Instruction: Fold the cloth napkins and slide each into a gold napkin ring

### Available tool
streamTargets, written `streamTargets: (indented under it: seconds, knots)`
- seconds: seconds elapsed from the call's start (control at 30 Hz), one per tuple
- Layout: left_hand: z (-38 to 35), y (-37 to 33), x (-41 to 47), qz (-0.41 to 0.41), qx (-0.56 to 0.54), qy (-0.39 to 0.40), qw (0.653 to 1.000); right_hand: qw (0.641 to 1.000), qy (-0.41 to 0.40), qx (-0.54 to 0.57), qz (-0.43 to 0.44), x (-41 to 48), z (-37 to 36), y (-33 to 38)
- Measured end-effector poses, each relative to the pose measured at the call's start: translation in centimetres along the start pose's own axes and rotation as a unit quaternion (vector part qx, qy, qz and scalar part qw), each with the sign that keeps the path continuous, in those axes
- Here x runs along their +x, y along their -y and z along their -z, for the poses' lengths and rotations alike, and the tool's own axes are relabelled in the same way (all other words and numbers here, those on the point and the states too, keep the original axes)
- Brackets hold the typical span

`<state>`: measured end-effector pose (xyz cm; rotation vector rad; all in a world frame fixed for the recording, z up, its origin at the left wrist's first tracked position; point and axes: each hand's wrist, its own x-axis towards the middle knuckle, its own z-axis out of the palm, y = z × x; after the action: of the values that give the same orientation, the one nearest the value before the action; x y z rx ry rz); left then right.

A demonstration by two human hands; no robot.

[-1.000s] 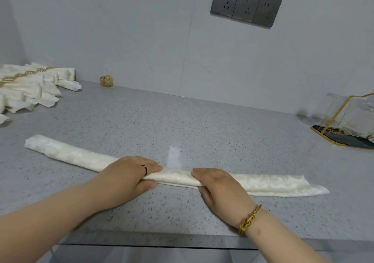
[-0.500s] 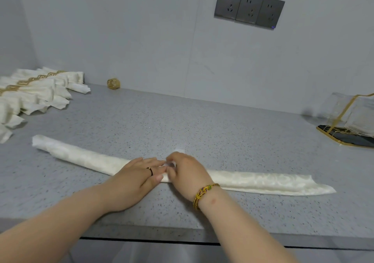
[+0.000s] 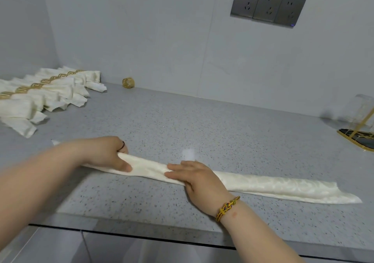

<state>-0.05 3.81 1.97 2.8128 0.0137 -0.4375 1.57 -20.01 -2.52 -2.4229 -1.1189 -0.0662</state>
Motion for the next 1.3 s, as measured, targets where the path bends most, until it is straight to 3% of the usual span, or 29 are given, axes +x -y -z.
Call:
streamTargets:
  seconds: [0.13,0.2,0.3,0.4,0.53,0.6,0.7,0.83,0.93,1.07,1.23,1.3]
  knots:
    - [2.7,2.4,-0.9,0.048,0.011,0.048,0.998,1.000,0.013,-0.001,-0.007,0.1,0.0,0.1]
    - [3.8,2.9,-1.8,0.046,-0.046,0.064,0.996,1.000,0.014,0.000,-0.009,0.1,0.0,0.0]
    - [5.1,2.3,-2.8,-0.030,-0.204,0.026,0.978,1.000,0.016,-0.005,-0.002,0.1,0.0,-0.2]
    - [5.4,-0.7,-3.3,-0.122,-0.357,-0.048,0.925,1.000,0.015,0.007,-0.013,0.1,0.0,-0.1]
    - [3.9,-6.9,-2.3,-0.187,-0.430,-0.038,0.882,0.996,-0.047,-0.005,-0.071,-0.1,0.6,0.6]
    - [2.5,-9.5,-1.1,-0.178,-0.424,-0.050,0.886,0.982,-0.064,-0.083,-0.154,-0.7,1.3,0.5]
    - [0.0,-12.4,0.4,-0.182,-0.329,-0.023,0.926,0.959,-0.058,-0.144,-0.237,-1.7,1.7,-0.3]
    - [-2.1,-13.4,1.4,-0.180,-0.220,0.012,0.959,0.969,-0.053,-0.084,-0.225,-2.2,1.8,-2.1]
    - [-2.8,-13.0,1.8,-0.169,-0.257,0.018,0.951,0.980,-0.077,0.031,-0.179,-3.7,2.5,-2.1]
    - [-2.9,-12.5,1.2,-0.167,-0.278,0.013,0.946,0.977,-0.128,0.098,-0.136,-4.7,2.4,-1.3]
    - [-2.9,-12.2,1.1,-0.152,-0.429,0.060,0.888,0.911,-0.288,0.221,-0.198,-4.7,2.7,-1.5]
    - [-3.5,-12.3,1.3,-0.170,-0.382,0.037,0.908,0.896,-0.319,0.201,-0.234,-5.7,3.4,-1.9]
